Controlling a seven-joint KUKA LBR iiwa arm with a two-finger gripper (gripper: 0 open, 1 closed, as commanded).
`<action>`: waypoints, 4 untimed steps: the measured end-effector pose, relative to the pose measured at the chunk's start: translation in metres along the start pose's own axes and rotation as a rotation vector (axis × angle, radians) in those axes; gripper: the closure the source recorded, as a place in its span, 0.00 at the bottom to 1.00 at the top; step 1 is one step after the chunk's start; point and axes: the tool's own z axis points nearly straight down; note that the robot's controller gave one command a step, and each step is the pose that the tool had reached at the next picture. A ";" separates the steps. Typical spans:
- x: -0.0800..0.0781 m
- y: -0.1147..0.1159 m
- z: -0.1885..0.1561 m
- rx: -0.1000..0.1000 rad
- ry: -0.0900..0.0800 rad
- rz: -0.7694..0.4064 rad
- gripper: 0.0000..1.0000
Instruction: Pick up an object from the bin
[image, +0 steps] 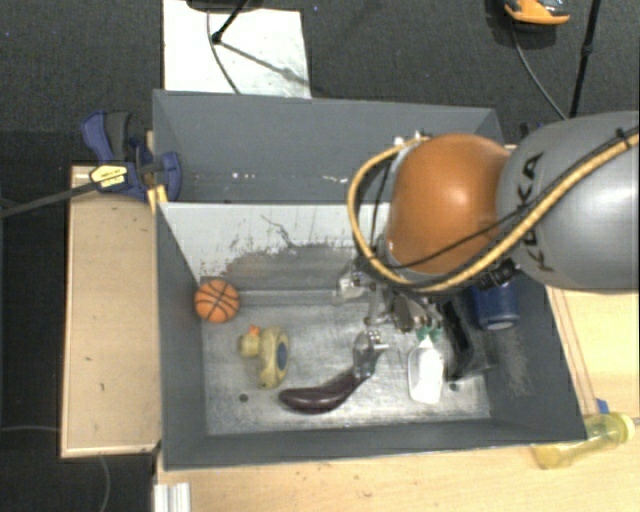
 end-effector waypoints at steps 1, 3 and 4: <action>0.010 -0.006 0.066 -0.001 0.000 -0.208 0.00; 0.008 -0.013 0.128 -0.002 -0.001 -0.070 1.00; 0.006 -0.035 -0.062 -0.001 0.008 -0.204 1.00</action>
Offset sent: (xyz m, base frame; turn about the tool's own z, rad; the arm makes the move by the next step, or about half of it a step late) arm -0.0081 -0.0154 -0.1314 -0.0720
